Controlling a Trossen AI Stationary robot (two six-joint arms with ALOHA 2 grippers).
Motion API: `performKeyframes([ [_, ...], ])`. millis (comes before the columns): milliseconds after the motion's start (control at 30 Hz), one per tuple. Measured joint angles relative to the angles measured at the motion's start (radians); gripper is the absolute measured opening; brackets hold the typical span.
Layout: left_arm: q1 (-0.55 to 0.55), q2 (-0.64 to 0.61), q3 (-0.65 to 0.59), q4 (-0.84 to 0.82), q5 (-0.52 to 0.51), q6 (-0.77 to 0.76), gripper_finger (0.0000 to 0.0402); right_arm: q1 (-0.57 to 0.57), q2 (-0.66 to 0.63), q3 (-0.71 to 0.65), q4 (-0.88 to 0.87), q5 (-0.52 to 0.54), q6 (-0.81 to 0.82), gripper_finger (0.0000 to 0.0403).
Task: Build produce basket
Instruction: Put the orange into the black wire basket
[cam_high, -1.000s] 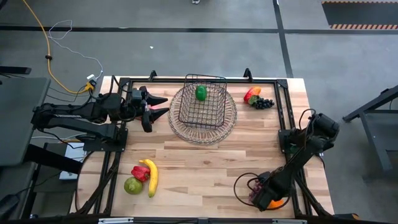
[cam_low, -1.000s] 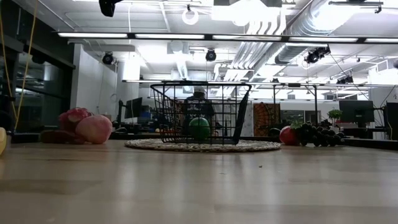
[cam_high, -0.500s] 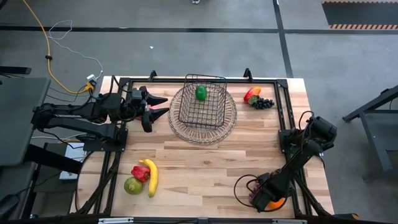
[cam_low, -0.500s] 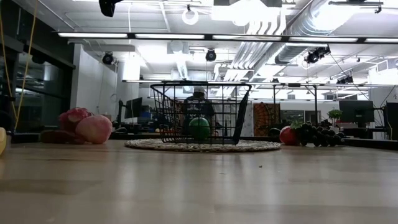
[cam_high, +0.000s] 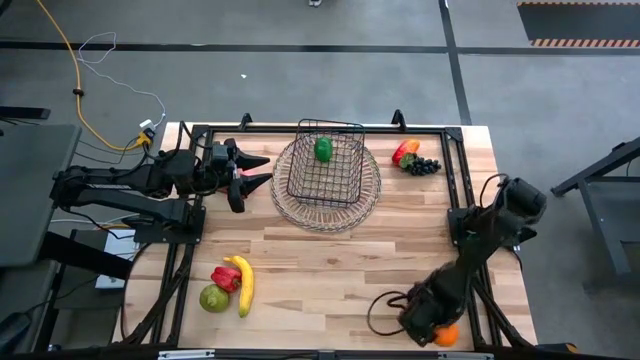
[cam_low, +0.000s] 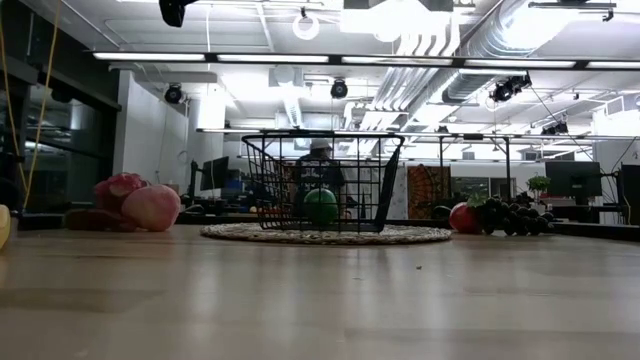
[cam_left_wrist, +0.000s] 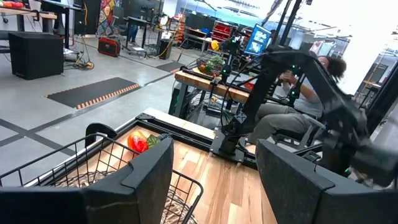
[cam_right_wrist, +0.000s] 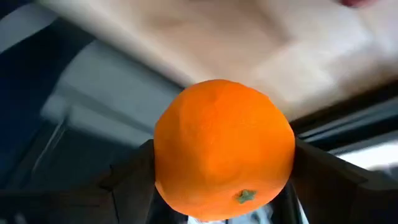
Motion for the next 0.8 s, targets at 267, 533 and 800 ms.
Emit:
performKeyframes([
  [267, 0.0, 0.0, 0.0, -0.002, 0.0, 0.0, 0.0218, -0.214, -0.29, 0.064, 0.016, 0.194, -0.322, 0.0298],
  [533, 0.0, 0.0, 0.0, -0.032, 0.0, 0.0, 0.0218, -0.427, -0.529, 0.07, 0.269, 0.507, -0.651, 0.0299],
  [800, 0.0, 0.0, 0.0, -0.032, 0.0, 0.0, 0.0218, -0.565, -0.607, 0.071, 0.559, 0.546, -0.964, 0.0299],
])
